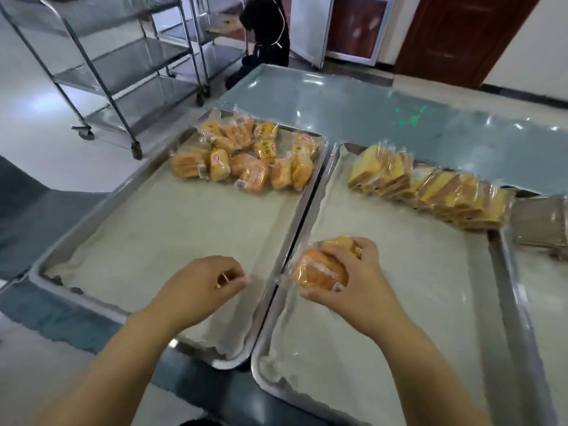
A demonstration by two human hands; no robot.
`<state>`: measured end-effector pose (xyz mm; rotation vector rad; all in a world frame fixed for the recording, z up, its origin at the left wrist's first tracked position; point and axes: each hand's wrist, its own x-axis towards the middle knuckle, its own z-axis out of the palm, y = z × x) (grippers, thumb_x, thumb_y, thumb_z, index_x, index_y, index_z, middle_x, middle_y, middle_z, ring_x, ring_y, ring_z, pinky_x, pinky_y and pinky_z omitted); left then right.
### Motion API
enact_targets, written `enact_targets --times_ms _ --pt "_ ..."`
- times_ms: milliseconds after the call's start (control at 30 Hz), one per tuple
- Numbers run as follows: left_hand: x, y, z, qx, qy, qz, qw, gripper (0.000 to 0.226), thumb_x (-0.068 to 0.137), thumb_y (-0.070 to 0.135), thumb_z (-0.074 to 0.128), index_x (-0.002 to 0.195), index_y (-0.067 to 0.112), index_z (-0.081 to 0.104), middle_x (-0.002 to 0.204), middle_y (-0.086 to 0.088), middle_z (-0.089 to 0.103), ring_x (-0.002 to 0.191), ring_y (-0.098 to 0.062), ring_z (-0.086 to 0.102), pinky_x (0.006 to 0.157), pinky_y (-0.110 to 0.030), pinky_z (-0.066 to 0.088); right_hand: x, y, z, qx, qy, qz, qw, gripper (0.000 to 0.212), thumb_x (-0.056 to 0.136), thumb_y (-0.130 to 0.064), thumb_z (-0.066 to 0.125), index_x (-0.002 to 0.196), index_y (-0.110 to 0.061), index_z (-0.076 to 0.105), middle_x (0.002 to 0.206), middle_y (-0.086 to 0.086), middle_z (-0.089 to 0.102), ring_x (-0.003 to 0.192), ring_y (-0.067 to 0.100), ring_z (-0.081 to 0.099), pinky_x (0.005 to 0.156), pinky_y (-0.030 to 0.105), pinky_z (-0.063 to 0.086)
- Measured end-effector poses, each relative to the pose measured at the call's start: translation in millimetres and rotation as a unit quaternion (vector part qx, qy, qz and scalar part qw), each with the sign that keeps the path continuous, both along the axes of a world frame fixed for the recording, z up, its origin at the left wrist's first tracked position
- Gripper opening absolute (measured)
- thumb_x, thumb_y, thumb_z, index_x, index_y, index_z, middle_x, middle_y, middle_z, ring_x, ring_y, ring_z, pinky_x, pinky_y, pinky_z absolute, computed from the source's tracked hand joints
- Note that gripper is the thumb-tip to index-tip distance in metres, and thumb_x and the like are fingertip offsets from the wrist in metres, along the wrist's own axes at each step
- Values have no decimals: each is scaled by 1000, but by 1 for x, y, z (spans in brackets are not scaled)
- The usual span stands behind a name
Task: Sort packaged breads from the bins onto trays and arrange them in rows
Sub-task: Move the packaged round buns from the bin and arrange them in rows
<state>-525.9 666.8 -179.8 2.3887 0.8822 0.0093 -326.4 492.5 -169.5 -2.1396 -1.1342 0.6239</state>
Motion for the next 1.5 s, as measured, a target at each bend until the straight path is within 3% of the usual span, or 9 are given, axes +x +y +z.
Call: enact_targets --times_ms 200,367,500,800,933,1033,1233,1367,1500 --pt "-26 52 6 -226 -100 12 969 16 91 41 52 94 31 64 88 12 66 76 1 59 70 -16 46 -80 74 -6 -35 -2 14 999 71 59 -56 81 120 -49 47 129 -20 14 112 6 39 102 26 42" --pt "-47 75 -9 -326 -122 26 937 16 88 30 63 96 16 63 85 -3 68 72 -13 64 67 -31 53 -116 112 -9 -91 42 48 994 88 55 -53 85 131 -47 42 129 -20 14 118 9 38 97 21 41" --pt "-68 97 -32 -330 -98 63 937 12 86 29 67 92 20 63 78 3 68 69 -13 63 65 -34 51 -121 123 -24 -131 132 67 980 99 55 -41 90 139 -42 37 134 -17 14 121 12 36 100 20 38" --pt "-96 130 -60 -257 -60 157 952 7 89 32 61 92 26 58 88 6 63 79 -13 60 66 -28 46 -119 126 -74 -83 129 -89 984 68 73 -27 79 127 -48 43 121 -4 53 103 12 58 89 36 54" --pt "-94 130 -62 -269 -74 162 946 16 89 32 61 102 26 55 97 7 63 85 -13 65 75 -34 55 -120 130 -70 -83 138 -120 980 91 74 -12 78 147 -30 27 132 -4 47 113 15 53 95 40 51" --pt "-93 131 -61 -269 -80 158 947 31 89 33 61 117 27 49 104 8 61 88 -14 65 80 -38 56 -116 127 -58 -113 122 -119 979 103 63 -25 85 146 -30 26 129 -3 44 111 18 54 95 44 50" --pt "-91 133 -59 -140 -39 84 986 54 90 39 58 138 26 37 131 0 49 106 -14 53 90 -34 46 -128 127 -38 -291 -51 -58 954 71 67 -73 61 120 -28 44 112 -5 50 93 13 55 77 33 51" --pt "-89 133 -53 -188 -38 85 978 62 88 33 63 142 22 34 130 2 50 106 -13 53 88 -30 45 -122 131 -25 -272 -104 -78 953 57 81 -62 58 117 -19 49 120 -1 43 95 14 50 77 31 46" --pt "-87 137 -52 -273 -41 118 954 26 88 22 62 113 22 57 108 2 63 86 -13 62 72 -31 54 -123 130 -33 -242 -36 -40 969 67 85 -42 65 141 -22 33 141 -2 38 118 18 48 95 35 45"
